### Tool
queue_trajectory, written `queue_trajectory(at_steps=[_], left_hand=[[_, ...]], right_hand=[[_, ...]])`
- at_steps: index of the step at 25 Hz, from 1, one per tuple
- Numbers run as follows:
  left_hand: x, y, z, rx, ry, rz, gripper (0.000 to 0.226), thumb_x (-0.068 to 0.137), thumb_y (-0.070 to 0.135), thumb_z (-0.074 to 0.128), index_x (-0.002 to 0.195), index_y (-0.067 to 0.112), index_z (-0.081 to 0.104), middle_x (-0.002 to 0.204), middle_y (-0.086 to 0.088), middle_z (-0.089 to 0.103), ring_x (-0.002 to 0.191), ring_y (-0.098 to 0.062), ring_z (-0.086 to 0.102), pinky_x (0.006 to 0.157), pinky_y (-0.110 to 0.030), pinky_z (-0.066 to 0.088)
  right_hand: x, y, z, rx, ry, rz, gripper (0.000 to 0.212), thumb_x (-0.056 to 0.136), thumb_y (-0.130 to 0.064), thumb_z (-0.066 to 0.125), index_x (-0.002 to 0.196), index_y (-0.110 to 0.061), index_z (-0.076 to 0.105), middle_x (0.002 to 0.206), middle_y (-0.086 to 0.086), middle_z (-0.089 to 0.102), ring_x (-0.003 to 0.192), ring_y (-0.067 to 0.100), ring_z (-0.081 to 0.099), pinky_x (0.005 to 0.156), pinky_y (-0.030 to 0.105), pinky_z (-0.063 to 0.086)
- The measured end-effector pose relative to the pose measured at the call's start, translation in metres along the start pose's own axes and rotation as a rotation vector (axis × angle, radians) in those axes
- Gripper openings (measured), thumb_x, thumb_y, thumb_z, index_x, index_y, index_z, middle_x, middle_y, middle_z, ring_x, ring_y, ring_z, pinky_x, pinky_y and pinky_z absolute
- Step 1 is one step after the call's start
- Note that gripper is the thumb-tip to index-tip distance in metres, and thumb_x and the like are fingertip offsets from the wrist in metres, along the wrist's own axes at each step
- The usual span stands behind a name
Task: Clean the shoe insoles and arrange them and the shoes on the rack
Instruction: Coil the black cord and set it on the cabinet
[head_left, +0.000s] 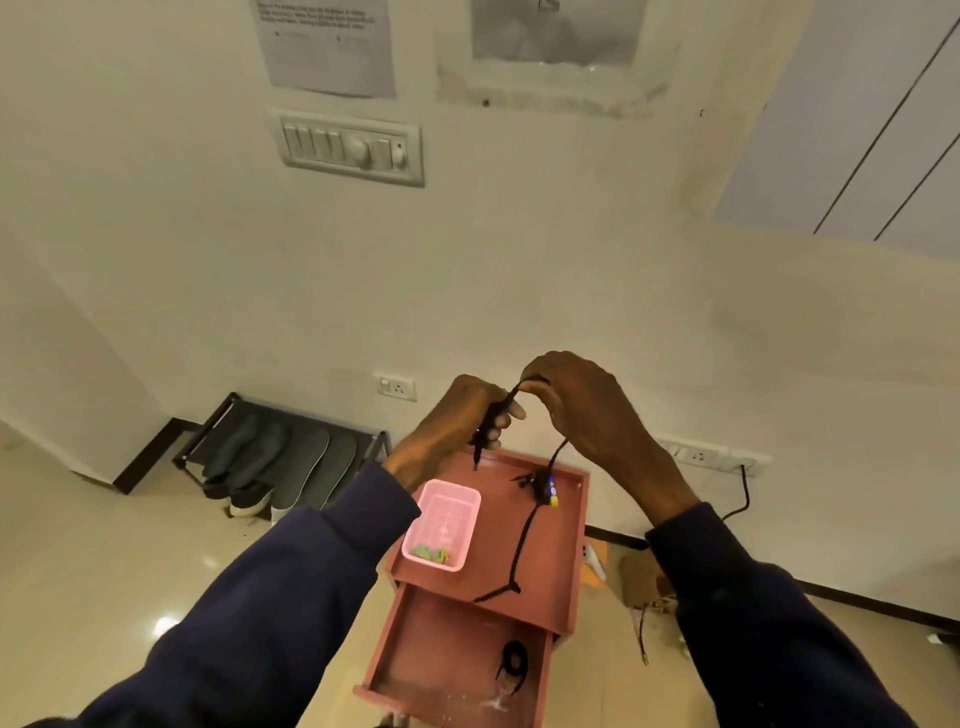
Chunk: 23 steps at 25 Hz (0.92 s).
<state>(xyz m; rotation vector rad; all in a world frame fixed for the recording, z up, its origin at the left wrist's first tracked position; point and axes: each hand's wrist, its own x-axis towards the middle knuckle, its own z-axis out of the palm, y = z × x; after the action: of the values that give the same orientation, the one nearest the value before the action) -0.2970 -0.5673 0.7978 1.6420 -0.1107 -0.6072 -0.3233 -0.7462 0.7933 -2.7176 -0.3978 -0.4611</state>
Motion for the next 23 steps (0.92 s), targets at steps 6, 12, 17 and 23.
queue_trajectory(at_steps=[6, 12, 17, 23], left_hand=[[-0.005, 0.009, -0.011, -0.721, -0.474, -0.171, 0.032, 0.109, 0.023, 0.039, 0.091, 0.008, 0.06, 0.067, 0.002, 0.043, 0.055, -0.007, 0.04, 0.057, -0.02, 0.042], [0.014, 0.034, 0.005, -0.97, -0.194, 0.172, 0.021, 0.094, 0.011, 0.055, 0.104, -0.004, 0.066, 0.11, -0.021, 0.073, 0.1, -0.034, 0.074, 0.099, -0.044, 0.057], [0.038, 0.04, 0.007, -0.686, -0.029, 0.399, 0.035, 0.103, 0.019, 0.051, 0.125, -0.006, 0.062, 0.134, -0.022, 0.066, 0.127, -0.036, 0.063, 0.115, -0.044, 0.043], [0.03, 0.043, 0.021, -0.317, 0.041, 0.162, 0.036, 0.107, 0.014, 0.039, 0.108, -0.007, 0.068, 0.105, -0.024, 0.074, 0.097, -0.036, 0.074, 0.083, -0.035, 0.06]], right_hand=[[0.0, 0.002, 0.001, 0.532, -0.008, 0.127, 0.023, 0.099, -0.018, 0.057, 0.085, -0.027, 0.073, 0.071, -0.005, 0.069, 0.067, 0.012, 0.063, 0.067, 0.032, 0.05], [-0.024, -0.005, 0.012, 0.687, -0.054, 0.211, 0.027, 0.101, -0.021, 0.055, 0.085, -0.03, 0.075, 0.075, -0.003, 0.074, 0.088, 0.007, 0.071, 0.087, 0.025, 0.053], [-0.021, -0.004, -0.006, 0.566, -0.111, 0.115, 0.022, 0.101, -0.022, 0.056, 0.095, -0.018, 0.076, 0.068, -0.007, 0.069, 0.071, 0.011, 0.067, 0.073, 0.025, 0.053], [0.005, 0.011, -0.05, 0.021, 0.028, -0.067, 0.016, 0.099, -0.03, 0.057, 0.09, -0.029, 0.07, 0.084, -0.012, 0.067, 0.077, 0.009, 0.06, 0.065, 0.038, 0.051]])
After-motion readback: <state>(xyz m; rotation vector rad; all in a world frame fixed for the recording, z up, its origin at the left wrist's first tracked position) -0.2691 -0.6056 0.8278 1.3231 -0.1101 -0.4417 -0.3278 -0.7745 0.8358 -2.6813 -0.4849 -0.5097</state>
